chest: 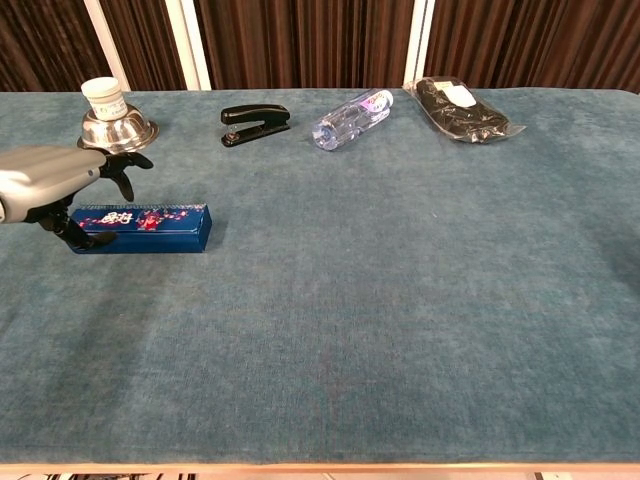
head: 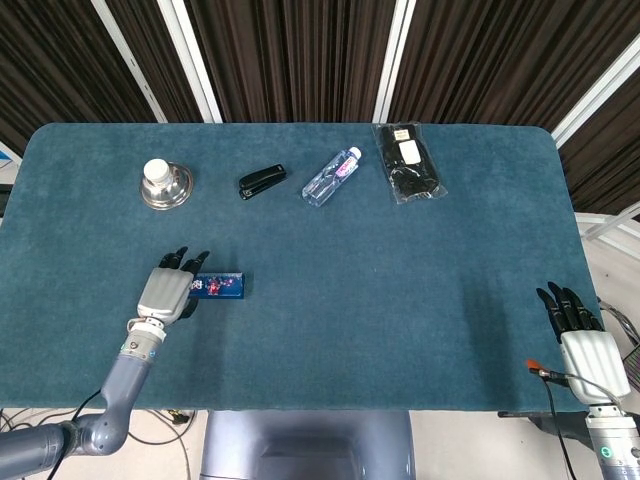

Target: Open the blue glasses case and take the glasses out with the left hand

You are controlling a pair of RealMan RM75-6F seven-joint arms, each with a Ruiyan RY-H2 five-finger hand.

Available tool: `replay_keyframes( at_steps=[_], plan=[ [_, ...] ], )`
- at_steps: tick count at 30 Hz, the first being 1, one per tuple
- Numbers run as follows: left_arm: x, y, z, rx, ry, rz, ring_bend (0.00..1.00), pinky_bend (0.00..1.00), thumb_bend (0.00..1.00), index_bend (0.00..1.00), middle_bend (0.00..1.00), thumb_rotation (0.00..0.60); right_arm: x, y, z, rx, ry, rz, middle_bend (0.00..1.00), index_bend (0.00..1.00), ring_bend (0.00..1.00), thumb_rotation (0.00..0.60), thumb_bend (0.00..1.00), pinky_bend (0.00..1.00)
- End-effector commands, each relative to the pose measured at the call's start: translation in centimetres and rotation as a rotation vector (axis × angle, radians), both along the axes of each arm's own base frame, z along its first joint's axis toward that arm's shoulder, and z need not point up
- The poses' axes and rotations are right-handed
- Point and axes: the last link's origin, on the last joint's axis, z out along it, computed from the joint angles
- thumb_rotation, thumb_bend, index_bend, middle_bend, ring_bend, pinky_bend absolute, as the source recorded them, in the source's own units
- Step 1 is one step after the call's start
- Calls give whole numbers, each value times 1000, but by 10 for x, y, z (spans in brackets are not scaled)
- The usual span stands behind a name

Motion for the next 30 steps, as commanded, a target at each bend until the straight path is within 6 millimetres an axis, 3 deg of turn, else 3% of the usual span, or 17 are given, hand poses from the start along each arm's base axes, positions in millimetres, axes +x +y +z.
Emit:
replay_keyframes(
  at_steps=[1,30],
  plan=[
    [0,0,-1,-2,0,-1,34,135,379,78,282,600,0,0,0,0,0,0,0,0,0,600,88,232],
    [2,1,-6,2,-16,7,41,140,438,108,318,600,0,0,0,-1,0,-3,0,0,0,600,103,232]
  ],
)
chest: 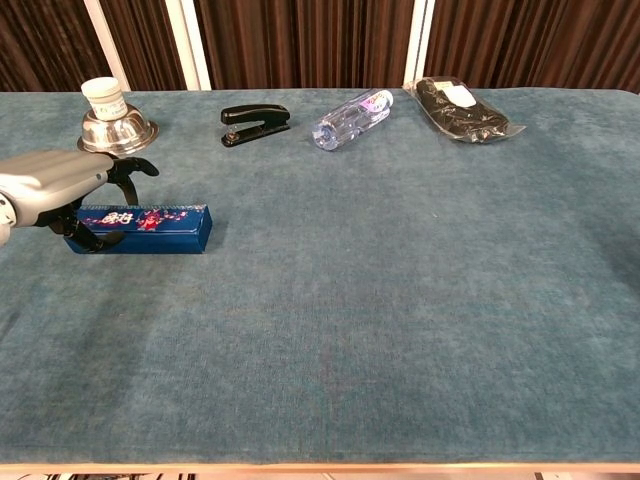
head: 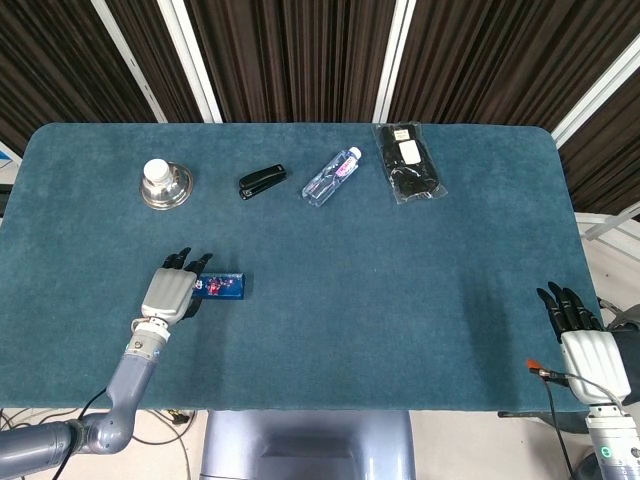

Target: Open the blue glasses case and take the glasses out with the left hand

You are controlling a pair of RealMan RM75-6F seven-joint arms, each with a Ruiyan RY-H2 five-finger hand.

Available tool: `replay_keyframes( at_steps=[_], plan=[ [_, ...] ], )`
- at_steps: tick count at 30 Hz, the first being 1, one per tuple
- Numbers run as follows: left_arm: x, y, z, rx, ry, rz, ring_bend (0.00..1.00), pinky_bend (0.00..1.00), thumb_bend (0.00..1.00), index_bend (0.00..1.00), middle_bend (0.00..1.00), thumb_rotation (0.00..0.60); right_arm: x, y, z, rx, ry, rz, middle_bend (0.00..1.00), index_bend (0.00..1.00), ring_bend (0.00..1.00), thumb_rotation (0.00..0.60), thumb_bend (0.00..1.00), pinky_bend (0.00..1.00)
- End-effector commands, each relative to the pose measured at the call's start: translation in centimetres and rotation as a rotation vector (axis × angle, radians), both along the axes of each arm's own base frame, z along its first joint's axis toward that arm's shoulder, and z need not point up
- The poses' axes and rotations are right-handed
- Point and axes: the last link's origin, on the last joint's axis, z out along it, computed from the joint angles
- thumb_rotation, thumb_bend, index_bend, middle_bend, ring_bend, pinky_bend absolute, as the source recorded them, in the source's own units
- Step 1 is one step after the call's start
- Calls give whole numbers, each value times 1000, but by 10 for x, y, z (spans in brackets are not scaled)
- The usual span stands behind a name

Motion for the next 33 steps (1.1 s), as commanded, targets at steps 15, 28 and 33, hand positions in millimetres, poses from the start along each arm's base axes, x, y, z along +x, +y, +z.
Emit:
replay_keyframes(
  at_steps=[15,28,33],
  plan=[
    [0,1,1,1,3,2,52,140,587,120,332,600,0,0,0,0,2,0,0,0,0,600,109,232],
    [1,9,4,18,15,-4,53,140,612,127,332,600,0,0,0,0,3,-2,0,0,0,600,111,232],
    [2,16,3,22,30,-7,53,140,611,127,330,600,0,0,0,-1,3,-3,0,0,0,600,110,232]
  ],
)
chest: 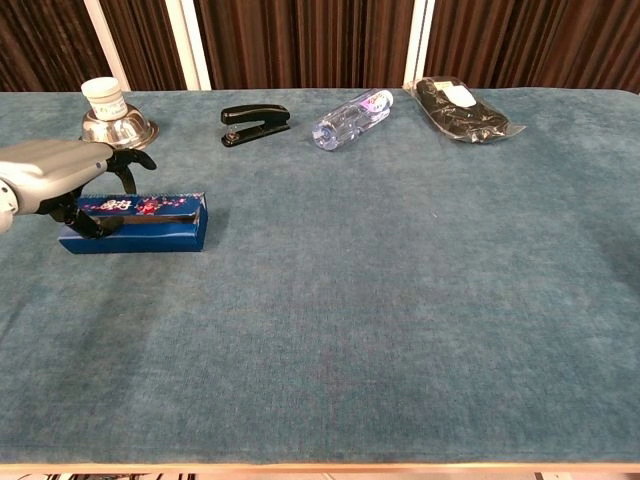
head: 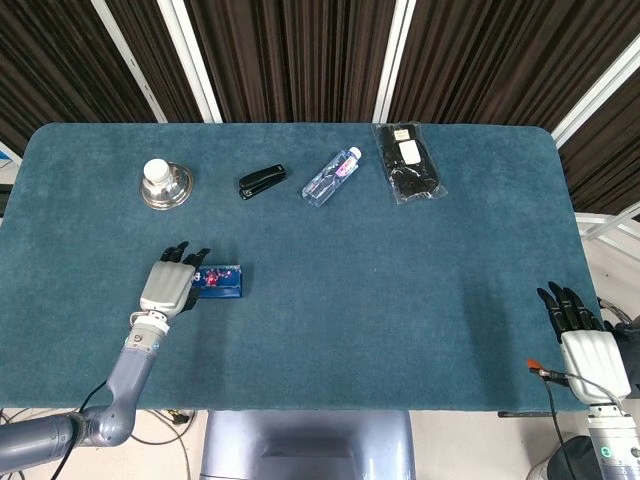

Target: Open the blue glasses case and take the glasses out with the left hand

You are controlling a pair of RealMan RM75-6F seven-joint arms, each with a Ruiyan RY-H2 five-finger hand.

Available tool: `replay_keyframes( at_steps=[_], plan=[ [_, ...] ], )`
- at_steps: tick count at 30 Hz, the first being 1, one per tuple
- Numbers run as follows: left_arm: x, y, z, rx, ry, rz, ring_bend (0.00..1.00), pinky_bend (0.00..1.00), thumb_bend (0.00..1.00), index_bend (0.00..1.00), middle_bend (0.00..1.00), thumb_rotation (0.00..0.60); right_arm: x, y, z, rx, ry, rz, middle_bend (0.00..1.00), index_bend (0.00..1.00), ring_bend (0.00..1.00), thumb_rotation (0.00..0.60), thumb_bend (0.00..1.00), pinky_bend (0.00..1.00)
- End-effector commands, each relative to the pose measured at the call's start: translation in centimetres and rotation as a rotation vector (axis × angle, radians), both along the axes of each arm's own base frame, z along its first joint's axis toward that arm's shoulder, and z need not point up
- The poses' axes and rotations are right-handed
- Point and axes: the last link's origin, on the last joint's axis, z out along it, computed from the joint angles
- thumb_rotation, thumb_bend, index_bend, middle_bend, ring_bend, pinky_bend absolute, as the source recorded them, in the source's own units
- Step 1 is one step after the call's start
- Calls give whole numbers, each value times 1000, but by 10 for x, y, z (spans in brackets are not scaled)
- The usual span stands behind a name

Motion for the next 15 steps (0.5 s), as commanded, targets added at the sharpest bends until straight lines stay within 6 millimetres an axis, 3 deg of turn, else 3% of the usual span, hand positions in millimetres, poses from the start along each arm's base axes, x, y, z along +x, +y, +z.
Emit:
replay_keyframes(
  at_steps=[1,8,15],
  plan=[
    [1,4,-1,1,9,-1,53,140,610,128,326,600,0,0,0,0,0,-1,0,0,0,600,110,232],
    [4,12,-7,-3,17,2,53,140,575,127,302,600,0,0,0,-1,-1,-4,0,0,0,600,110,232],
    [2,14,-10,0,30,6,52,140,478,117,248,600,0,0,0,-2,-4,-5,0,0,0,600,110,232]
  ],
)
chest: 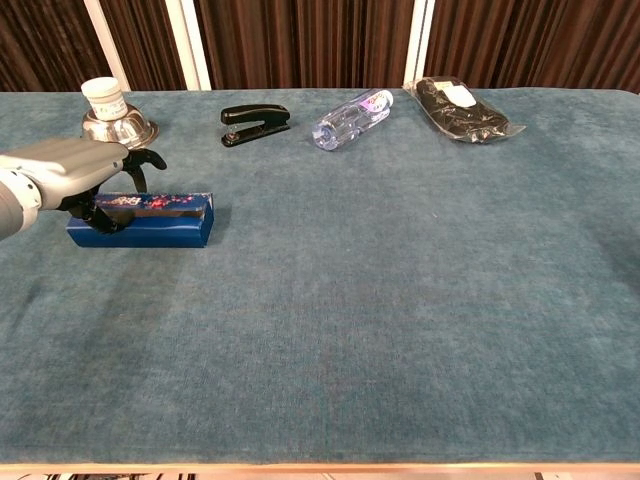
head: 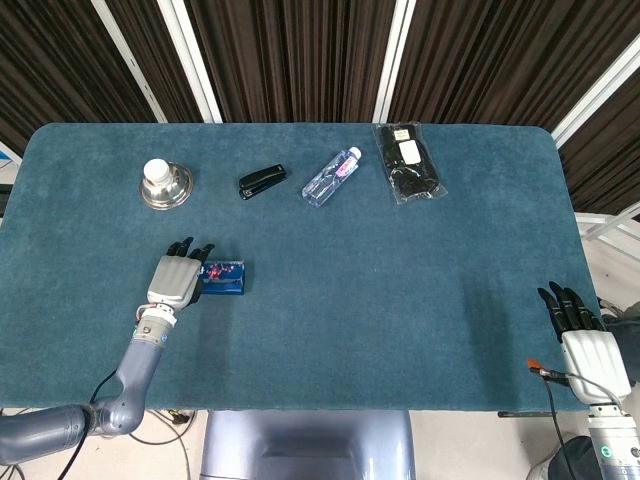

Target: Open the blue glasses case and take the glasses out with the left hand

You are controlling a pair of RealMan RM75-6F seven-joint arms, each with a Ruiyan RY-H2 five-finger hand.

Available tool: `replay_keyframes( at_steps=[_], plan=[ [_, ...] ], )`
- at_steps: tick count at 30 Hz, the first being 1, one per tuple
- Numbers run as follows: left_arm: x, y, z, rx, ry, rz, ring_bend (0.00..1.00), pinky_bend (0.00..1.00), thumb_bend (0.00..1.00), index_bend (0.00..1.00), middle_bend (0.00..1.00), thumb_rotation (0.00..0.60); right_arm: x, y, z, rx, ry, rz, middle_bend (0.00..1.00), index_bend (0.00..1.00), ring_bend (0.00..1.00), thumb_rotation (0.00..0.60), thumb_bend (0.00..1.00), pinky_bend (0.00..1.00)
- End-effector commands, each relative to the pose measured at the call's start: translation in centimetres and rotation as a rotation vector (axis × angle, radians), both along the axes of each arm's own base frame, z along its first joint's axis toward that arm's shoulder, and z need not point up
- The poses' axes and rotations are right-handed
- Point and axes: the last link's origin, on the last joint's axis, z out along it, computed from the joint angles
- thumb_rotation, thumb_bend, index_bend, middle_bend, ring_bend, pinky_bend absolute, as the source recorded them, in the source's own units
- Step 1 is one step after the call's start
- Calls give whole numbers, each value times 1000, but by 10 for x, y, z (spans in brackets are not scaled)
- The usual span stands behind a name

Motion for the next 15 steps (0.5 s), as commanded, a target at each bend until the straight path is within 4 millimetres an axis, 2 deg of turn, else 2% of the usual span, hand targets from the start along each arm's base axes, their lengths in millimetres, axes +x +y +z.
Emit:
replay_keyframes(
  at_steps=[1,15],
  plan=[
    [-1,1,0,4,4,2,52,140,470,114,240,600,0,0,0,0,-1,-1,0,0,0,600,110,232],
    [0,11,1,42,-1,-4,50,140,442,97,168,600,0,1,0,0,-7,-7,0,0,0,600,111,232]
  ],
)
